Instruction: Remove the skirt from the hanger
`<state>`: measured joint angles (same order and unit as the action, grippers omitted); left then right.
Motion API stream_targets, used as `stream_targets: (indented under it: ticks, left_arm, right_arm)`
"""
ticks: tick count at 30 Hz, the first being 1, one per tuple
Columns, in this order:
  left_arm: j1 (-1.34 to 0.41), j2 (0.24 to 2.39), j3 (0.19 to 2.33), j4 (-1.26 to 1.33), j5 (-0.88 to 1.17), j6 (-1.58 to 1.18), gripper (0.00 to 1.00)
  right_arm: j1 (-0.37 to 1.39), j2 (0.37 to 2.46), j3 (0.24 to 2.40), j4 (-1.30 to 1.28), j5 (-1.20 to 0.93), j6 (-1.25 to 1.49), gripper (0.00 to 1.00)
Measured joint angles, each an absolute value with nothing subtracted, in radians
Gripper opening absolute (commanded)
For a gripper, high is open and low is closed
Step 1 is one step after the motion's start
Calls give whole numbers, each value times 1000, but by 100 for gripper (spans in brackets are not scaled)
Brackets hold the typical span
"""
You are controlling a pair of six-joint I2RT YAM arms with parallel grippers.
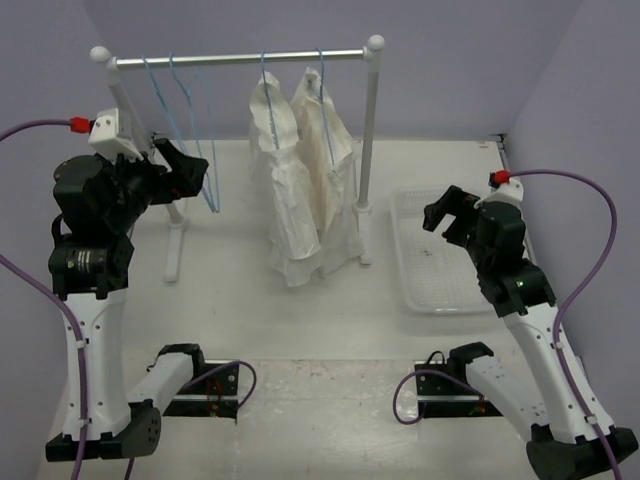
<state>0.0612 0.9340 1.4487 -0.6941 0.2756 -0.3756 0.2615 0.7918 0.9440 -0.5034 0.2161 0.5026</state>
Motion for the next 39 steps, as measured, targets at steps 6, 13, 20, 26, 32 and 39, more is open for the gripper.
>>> stream_targets:
  ticks: [6,13,20,26,32,39]
  left_arm:
    - [-67,1042,1541,-648,293,-389,100]
    - [-455,1225,1701,-628,175,-382,100]
    - [-632,1481,1918,-591,81,-370,100]
    - [-632,1679,2071,-580,-59,-350,100]
    - [-632,1802,2154,-567,-127,-319,84]
    - [-632,1822,2168,-516,-200,-293,63]
  right_arm:
    - [262,793,948,-471,193,485,99]
    - [262,801,952,-456,191,463,99]
    - [262,797,953,-457,196,447,99]
    - [262,781,953,-459,234,432,99]
    - [262,767,953,-459,247,418,99]
    - [262,801,953,-460,258,398,99]
